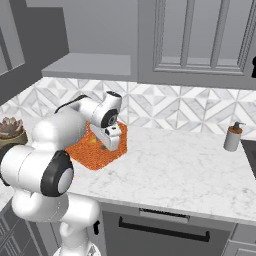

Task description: Open the cabinet, pick up the bread from the cabinet and place it in the basket. Then move the basket to the dining counter.

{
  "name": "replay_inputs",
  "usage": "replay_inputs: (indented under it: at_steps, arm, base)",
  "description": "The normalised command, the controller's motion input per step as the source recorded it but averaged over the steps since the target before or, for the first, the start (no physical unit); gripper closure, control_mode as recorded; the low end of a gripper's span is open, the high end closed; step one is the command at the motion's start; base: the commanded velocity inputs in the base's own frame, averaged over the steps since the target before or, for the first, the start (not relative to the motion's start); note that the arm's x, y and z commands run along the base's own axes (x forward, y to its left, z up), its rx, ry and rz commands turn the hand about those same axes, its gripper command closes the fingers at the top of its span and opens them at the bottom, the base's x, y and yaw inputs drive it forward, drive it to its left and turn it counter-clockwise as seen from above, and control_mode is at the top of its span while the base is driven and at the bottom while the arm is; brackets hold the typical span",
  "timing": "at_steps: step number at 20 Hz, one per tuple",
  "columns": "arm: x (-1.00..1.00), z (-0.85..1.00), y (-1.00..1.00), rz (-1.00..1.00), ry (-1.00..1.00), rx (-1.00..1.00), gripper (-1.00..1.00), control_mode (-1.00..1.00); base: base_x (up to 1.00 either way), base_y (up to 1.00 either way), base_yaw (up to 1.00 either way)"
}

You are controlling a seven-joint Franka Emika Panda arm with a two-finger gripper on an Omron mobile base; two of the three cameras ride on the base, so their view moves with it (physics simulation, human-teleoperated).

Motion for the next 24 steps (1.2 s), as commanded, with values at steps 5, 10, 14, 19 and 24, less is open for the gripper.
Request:
replay_inputs:
  at_steps: [5,10,14,19,24]
  arm:
    - [-0.34,0.45,0.00,-0.32,-0.11,0.12,1.00,-1.00]
    - [-0.23,0.34,0.00,-0.32,-0.04,0.12,1.00,-1.00]
    - [-0.08,0.14,0.26,-0.30,0.00,-0.12,1.00,-1.00]
    - [-0.12,0.49,0.22,-0.29,0.00,-0.10,1.00,-1.00]
    - [-0.25,0.59,0.09,-0.24,0.01,-0.02,1.00,-1.00]
  base:
    - [0.00,0.00,0.00]
    - [0.00,0.00,0.00]
    - [0.00,0.00,0.00]
    - [0.00,0.00,0.00]
    - [0.00,0.00,0.00]
